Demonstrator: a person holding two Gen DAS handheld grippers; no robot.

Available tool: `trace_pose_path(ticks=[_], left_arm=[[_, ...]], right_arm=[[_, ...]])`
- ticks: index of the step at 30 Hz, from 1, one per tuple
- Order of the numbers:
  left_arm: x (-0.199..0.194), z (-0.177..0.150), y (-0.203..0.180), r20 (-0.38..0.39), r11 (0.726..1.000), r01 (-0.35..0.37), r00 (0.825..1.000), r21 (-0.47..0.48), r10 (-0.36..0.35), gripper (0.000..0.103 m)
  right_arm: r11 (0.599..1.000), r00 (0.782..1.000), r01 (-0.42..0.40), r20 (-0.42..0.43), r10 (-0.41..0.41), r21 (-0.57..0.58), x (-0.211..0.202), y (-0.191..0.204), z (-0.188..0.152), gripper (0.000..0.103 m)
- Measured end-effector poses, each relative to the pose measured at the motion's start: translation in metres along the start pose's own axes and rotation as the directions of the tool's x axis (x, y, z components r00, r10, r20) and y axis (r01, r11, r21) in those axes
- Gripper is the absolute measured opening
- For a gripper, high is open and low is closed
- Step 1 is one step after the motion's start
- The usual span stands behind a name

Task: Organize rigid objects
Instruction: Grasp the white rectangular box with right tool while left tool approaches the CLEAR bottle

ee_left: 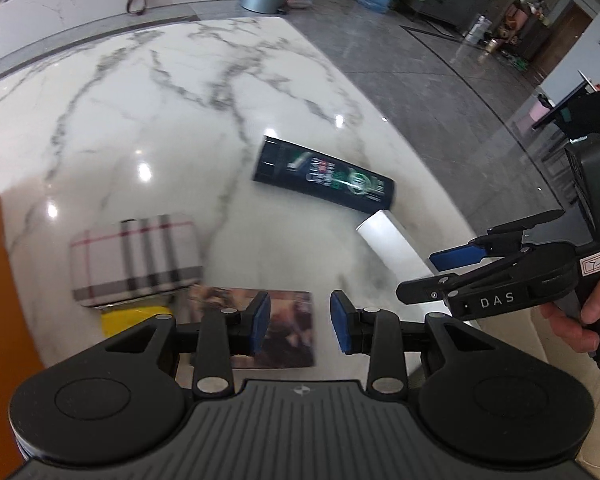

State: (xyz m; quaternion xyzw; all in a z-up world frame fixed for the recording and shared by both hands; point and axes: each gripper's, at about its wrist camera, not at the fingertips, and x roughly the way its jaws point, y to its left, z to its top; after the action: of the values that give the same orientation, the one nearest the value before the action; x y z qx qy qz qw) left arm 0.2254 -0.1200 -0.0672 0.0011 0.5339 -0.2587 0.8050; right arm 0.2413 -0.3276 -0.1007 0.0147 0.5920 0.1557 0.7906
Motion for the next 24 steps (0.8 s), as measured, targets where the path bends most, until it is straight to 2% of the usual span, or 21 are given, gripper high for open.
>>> trace_pose_path(ticks=[3,10,18,22,24], left_arm=[[0.001,-0.001,-0.007,-0.007,1.0,0.008,1.0,0.004,-0.008,0.04],[0.009,0.001,-0.024,-0.028,1.0,0.024,0.999,0.018,-0.024,0.04],[0.021,0.0,-0.04,-0.056,0.999,0.045,0.998,0.029,-0.043,0.04],[0.022,0.002,-0.043,-0.057,0.998,0.043,0.998,0.037,-0.041,0.04],[0.023,0.002,-0.043,-0.057,0.998,0.038,0.998,0.045,-0.035,0.04]], right_arm=[[0.998,1.0,-0.017,0.016,0.016,0.056,-0.007,-0.019,-0.007,0.06],[0.961,0.988,-0.156,0.032,0.152,0.227,-0.006,-0.053,-0.011,0.061],[0.976,0.998,-0.057,0.037,0.05,0.21,-0.021,-0.049,-0.019,0.06],[0.979,0.998,-0.043,0.042,0.035,0.201,-0.024,-0.049,-0.026,0.033],[0.977,0.998,-0.058,0.05,0.049,0.205,-0.024,-0.052,-0.027,0.032]])
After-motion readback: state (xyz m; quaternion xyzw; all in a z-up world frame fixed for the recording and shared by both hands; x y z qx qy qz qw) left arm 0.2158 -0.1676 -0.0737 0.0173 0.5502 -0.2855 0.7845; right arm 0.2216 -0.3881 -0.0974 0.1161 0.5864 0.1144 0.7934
